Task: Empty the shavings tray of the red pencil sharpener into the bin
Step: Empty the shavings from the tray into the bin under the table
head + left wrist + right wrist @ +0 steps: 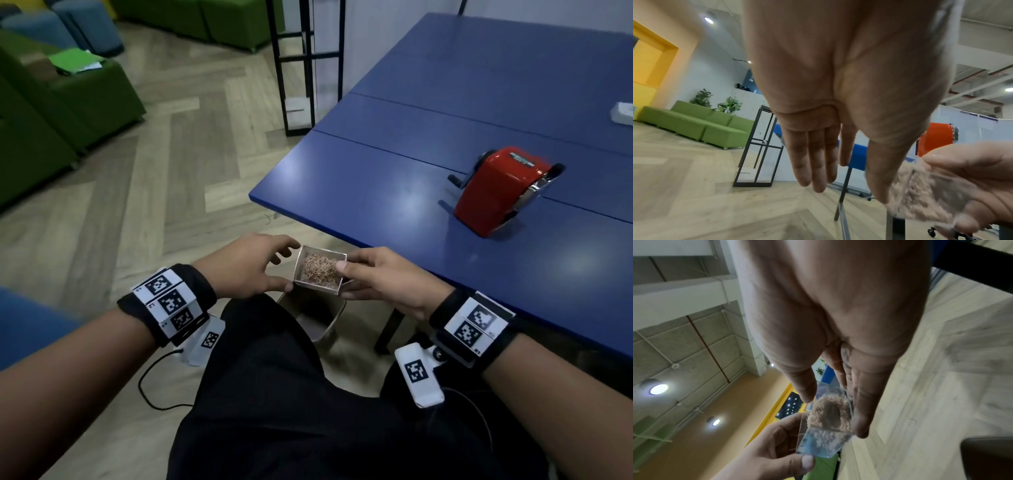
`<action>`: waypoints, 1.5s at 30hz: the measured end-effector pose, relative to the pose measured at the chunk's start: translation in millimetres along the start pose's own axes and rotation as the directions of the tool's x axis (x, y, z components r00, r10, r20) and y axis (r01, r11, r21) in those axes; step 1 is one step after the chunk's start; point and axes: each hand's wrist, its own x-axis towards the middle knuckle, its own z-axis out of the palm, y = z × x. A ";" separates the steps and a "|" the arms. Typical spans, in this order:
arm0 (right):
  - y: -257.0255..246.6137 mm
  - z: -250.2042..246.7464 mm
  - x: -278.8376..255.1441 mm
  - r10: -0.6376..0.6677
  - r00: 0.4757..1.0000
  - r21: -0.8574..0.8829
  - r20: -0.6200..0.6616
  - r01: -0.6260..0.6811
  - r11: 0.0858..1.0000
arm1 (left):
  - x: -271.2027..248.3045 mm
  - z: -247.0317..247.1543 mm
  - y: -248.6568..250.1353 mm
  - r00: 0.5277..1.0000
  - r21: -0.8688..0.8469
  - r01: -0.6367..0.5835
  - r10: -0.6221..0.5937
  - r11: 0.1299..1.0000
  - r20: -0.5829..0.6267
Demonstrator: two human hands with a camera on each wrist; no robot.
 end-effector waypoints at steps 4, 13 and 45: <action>19.4 2.8 25.4 0.064 0.998 -0.041 -0.008 -0.064 0.997 | 10.9 10.2 -22.3 0.998 -0.024 0.053 -0.052 0.998 0.023; 64.1 -6.5 96.0 0.225 0.969 -0.136 -0.105 -0.238 0.962 | 70.3 22.3 -55.5 0.980 -0.108 0.199 -0.196 0.974 0.037; 267.9 17.0 298.6 0.113 0.906 -0.652 -0.407 -0.375 0.659 | 159.0 148.0 -140.6 0.842 -0.520 0.509 -0.523 0.686 0.135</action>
